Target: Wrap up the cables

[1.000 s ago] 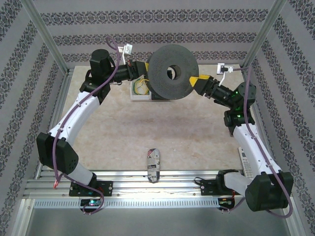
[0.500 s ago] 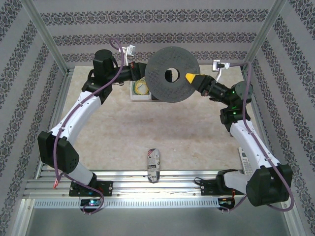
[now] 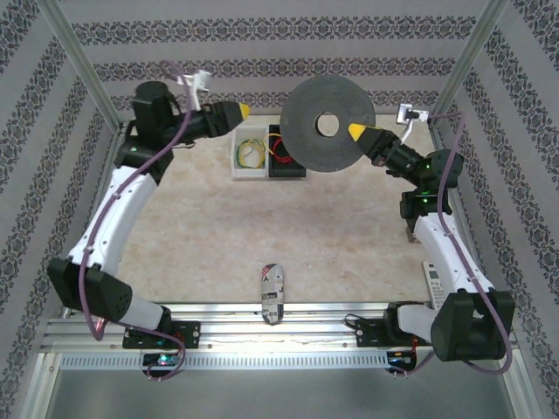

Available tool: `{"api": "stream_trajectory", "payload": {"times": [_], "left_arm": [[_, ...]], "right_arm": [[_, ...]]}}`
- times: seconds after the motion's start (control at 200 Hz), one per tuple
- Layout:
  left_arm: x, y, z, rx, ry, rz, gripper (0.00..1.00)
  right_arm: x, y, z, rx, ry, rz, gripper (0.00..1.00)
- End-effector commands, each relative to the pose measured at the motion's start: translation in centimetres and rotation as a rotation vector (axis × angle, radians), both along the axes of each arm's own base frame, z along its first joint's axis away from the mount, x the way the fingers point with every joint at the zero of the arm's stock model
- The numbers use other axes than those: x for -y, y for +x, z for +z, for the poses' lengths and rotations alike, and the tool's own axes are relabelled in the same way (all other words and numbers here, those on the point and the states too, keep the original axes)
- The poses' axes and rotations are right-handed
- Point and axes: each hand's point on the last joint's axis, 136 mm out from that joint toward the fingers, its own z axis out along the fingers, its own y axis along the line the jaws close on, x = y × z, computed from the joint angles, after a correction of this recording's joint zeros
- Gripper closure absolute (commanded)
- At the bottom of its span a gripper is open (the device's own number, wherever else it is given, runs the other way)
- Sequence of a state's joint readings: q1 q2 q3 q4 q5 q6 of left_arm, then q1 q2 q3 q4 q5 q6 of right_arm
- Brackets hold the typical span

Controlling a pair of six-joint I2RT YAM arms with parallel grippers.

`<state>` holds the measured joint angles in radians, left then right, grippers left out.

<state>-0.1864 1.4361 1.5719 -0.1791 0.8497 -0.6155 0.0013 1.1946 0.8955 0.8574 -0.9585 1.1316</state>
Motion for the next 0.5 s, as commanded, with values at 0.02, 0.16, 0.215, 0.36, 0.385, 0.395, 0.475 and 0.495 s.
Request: {"api": "stream_trajectory", "payload": {"times": [0.02,0.16,0.215,0.36,0.385,0.395,0.475,0.495], "left_arm": [[-1.3,-2.4,2.0,0.086,0.073,0.029,0.39],[-0.6,-3.8,1.2,0.108,0.069,-0.036,0.35],[-0.2,-4.3,0.3,0.103,0.084,-0.056,0.32],[1.8,-5.1,-1.8,0.09,0.17,-0.085,0.25],[2.1,-5.0,-2.2,0.085,0.182,-0.087,0.25],[2.2,-5.0,-2.3,0.084,0.186,-0.087,0.25],[2.8,-4.4,-3.1,0.065,0.199,-0.084,0.24],[2.9,-4.3,-3.3,0.064,0.198,-0.087,0.24]], "right_arm": [[0.2,-1.1,2.4,0.109,0.029,-0.009,1.0],[0.2,-0.7,2.7,0.099,0.06,0.004,1.0],[0.2,-0.7,2.9,0.098,0.067,0.009,1.0],[-0.1,-0.8,3.3,0.101,0.077,0.022,1.0],[-0.3,-0.9,3.5,0.103,0.079,0.027,1.0],[-0.3,-0.9,3.6,0.103,0.081,0.028,1.0],[-0.7,-1.3,4.1,0.112,0.091,0.045,1.0],[-0.8,-1.4,4.2,0.115,0.094,0.05,1.0]]}}
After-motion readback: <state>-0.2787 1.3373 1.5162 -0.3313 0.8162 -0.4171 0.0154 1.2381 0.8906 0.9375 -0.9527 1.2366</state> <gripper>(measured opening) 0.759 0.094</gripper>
